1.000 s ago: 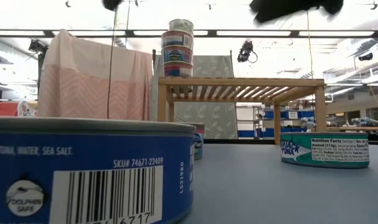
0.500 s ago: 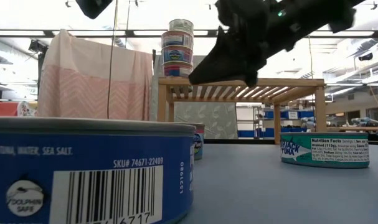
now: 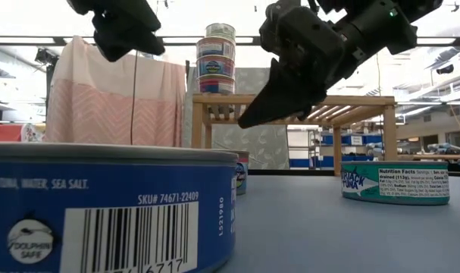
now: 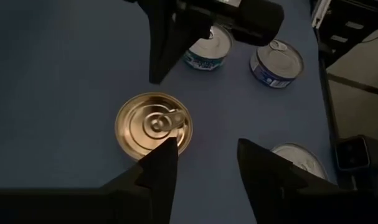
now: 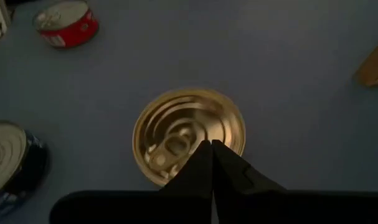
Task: Stack canned seafood by type on shelf
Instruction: Stack the blue tuna can on top of the other blue tuna cans on the shelf
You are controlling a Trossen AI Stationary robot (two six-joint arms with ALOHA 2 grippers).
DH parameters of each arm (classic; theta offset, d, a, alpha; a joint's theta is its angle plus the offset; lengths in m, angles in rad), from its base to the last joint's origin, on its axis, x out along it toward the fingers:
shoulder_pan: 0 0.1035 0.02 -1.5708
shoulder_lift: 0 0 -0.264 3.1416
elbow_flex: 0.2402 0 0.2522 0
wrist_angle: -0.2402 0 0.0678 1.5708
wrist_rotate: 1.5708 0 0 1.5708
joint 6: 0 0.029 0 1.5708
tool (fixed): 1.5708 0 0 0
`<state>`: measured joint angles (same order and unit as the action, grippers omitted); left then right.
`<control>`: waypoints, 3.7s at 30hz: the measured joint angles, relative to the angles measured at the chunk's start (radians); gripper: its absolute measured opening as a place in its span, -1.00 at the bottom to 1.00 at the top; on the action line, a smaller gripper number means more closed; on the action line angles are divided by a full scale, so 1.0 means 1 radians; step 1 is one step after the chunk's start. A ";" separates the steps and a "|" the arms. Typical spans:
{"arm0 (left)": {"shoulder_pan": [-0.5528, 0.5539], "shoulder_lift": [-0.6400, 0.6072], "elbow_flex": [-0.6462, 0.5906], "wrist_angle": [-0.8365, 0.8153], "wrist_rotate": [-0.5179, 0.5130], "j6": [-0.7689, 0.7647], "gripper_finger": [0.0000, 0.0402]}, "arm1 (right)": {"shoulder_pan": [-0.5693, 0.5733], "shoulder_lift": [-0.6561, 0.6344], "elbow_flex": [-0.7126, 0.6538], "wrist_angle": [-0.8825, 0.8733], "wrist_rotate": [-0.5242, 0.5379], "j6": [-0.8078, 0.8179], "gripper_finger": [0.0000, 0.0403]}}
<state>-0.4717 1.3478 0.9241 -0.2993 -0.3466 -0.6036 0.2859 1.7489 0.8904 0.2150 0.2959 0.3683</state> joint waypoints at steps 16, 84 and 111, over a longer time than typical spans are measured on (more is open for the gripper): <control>-0.017 0.036 -0.118 0.301 -0.135 -0.016 -0.14 | 0.000 0.077 -0.042 0.178 -0.025 -0.025 -0.99; 0.075 0.388 -0.428 0.991 0.021 -1.086 0.57 | 0.023 0.098 -0.084 0.132 0.024 0.032 -0.99; 0.149 0.493 -0.183 0.723 0.020 -1.073 0.50 | 0.037 0.098 -0.086 0.132 0.053 0.024 -0.97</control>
<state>-0.3225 1.8408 0.7408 0.4240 -0.3269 -1.6768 0.3225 1.8469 0.8047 0.3466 0.3492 0.3919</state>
